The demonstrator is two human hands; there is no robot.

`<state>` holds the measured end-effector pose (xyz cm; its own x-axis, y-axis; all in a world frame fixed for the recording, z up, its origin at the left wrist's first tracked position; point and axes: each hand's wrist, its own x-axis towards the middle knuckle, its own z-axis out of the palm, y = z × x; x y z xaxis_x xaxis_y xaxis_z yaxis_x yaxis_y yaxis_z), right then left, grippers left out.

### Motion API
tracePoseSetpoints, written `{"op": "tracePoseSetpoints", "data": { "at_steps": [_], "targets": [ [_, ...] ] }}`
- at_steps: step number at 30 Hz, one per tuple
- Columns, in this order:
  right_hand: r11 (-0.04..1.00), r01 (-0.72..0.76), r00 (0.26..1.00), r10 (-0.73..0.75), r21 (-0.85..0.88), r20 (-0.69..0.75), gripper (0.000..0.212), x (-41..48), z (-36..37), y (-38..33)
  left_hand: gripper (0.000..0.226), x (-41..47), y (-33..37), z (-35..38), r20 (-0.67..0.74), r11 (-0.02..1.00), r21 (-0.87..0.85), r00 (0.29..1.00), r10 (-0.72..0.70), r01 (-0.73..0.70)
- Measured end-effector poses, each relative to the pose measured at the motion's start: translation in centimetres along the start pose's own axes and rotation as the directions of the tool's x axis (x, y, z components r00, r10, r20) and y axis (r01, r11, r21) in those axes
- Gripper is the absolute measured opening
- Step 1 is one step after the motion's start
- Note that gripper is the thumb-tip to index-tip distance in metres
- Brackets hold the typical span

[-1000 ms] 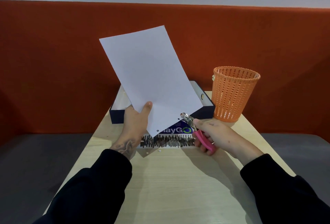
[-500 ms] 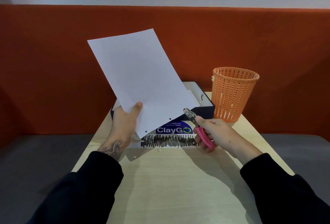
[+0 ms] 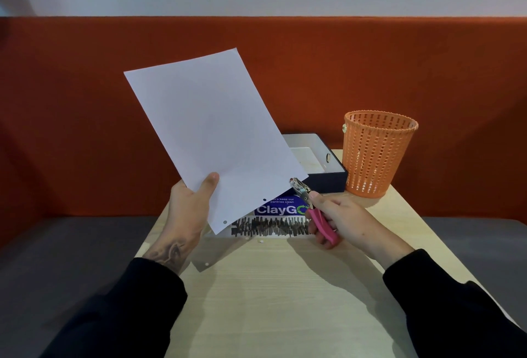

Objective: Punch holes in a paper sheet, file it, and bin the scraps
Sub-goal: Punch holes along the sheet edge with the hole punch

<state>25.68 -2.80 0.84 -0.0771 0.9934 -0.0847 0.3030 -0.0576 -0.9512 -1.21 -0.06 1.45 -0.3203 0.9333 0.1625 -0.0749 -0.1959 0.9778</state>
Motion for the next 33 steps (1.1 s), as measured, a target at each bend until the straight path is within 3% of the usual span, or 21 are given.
{"op": "tracePoseSetpoints", "data": {
  "at_steps": [23,33],
  "targets": [
    [0.998,0.0,0.999,-0.002,-0.062,-0.038,0.058,-0.3,-0.2,-0.4,0.004,-0.4,0.4,-0.1,-0.005,1.0,0.005,1.0,-0.028,0.028],
    [0.981,-0.032,0.999,0.03,-0.189,-0.014,0.068,-0.8,0.1,-1.2,0.007,-0.8,0.7,-1.0,-0.006,0.999,0.029,0.999,-0.034,0.034]
  ]
}}
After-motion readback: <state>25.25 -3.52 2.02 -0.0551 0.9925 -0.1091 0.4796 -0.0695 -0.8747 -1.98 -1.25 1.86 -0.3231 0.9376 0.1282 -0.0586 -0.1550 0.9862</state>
